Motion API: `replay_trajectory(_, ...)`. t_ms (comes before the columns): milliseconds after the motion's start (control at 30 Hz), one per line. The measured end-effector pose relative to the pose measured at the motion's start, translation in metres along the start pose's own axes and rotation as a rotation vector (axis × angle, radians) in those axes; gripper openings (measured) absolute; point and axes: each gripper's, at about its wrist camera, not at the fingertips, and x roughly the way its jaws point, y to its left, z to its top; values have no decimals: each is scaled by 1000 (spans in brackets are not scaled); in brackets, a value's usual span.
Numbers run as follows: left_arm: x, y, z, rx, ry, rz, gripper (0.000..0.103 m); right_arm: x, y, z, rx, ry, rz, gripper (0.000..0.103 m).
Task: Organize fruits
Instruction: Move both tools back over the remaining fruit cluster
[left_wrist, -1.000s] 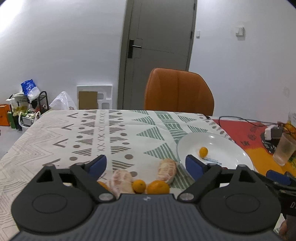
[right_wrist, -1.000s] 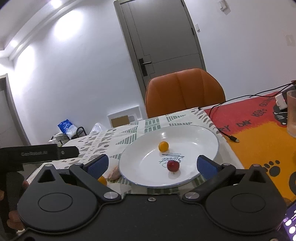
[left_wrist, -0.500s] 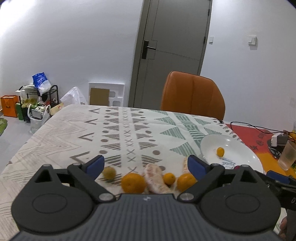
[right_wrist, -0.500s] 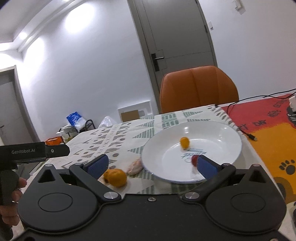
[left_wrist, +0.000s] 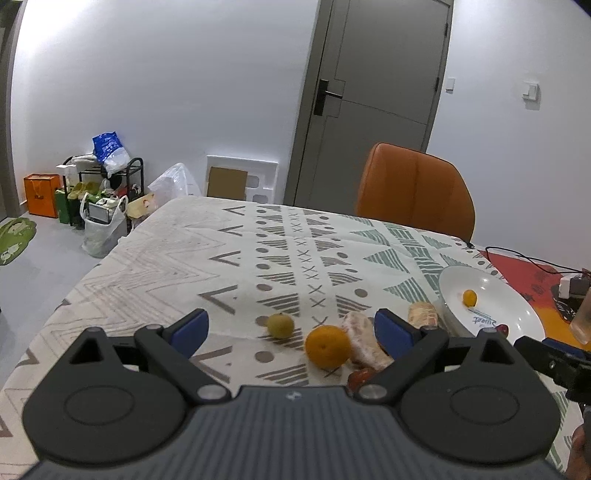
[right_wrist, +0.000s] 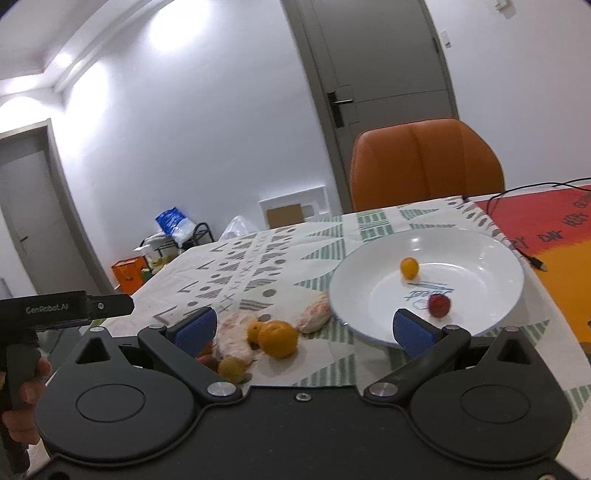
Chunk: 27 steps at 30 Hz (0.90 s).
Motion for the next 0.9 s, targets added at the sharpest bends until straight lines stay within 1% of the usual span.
replay_trajectory(133, -5, 5, -4, -2, -7, -4, 95, 0, 9, -2, -24, 9, 21, 103)
replay_trajectory(267, -8, 10, -7, -16, 5, -12, 95, 1, 16, -4, -43, 27, 26, 101)
replay_trajectory(567, -20, 15, -10, -26, -6, -24, 94, 3, 29, -10, -54, 72, 42, 85)
replay_trajectory(667, -20, 17, -11, -33, -2, -34, 94, 4, 31, -11, -58, 82, 49, 83)
replay_trajectory(733, -19, 17, -12, -32, -3, -38, 93, 5, 30, -11, -58, 86, 51, 79)
replay_trajectory(800, -17, 16, -12, -34, 1, -41, 93, 7, 30, -11, -52, 93, 52, 77)
replay_trajectory(900, -12, 17, -12, -40, 9, -45, 93, 11, 30, -12, -49, 108, 65, 70)
